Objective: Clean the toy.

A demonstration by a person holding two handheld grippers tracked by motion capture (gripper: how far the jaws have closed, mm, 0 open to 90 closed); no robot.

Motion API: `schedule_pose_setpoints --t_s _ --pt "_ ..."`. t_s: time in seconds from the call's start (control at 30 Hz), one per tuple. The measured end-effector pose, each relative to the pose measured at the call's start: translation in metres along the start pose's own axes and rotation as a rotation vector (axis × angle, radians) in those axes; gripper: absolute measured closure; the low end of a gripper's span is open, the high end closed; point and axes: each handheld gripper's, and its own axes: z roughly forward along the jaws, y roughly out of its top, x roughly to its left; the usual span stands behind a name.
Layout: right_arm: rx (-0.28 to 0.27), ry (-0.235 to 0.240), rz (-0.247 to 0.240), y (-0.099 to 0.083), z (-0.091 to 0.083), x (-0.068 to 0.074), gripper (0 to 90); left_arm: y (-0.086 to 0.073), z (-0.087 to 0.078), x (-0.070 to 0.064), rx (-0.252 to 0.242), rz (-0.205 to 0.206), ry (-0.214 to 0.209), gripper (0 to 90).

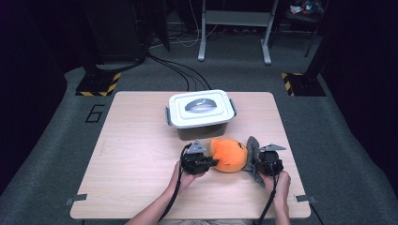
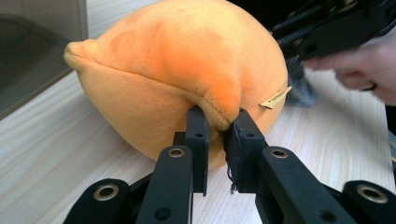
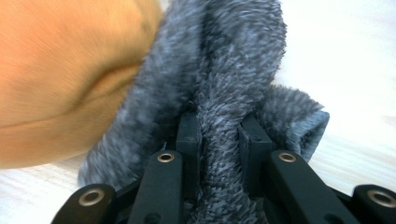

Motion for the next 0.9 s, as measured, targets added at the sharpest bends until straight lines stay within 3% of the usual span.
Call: schedule_pose_setpoints --t_s 0.23,0.43,0.6,0.9 --pt "-0.152 0.004 -0.050 0.018 -0.055 0.006 73.7 0.001 0.001 -0.001 0.008 0.012 -0.005 79.7" --pt "-0.247 0.106 -0.116 0.037 -0.089 0.032 73.7 0.002 0.002 -0.002 0.010 0.015 -0.006 79.7" --pt "-0.261 0.179 -0.163 0.047 -0.090 0.053 73.6 0.002 0.002 -0.003 0.009 0.023 -0.005 79.6" --pt "-0.199 0.271 -0.245 0.058 -0.057 0.089 73.6 0.002 0.002 -0.004 0.011 0.026 -0.007 79.7"
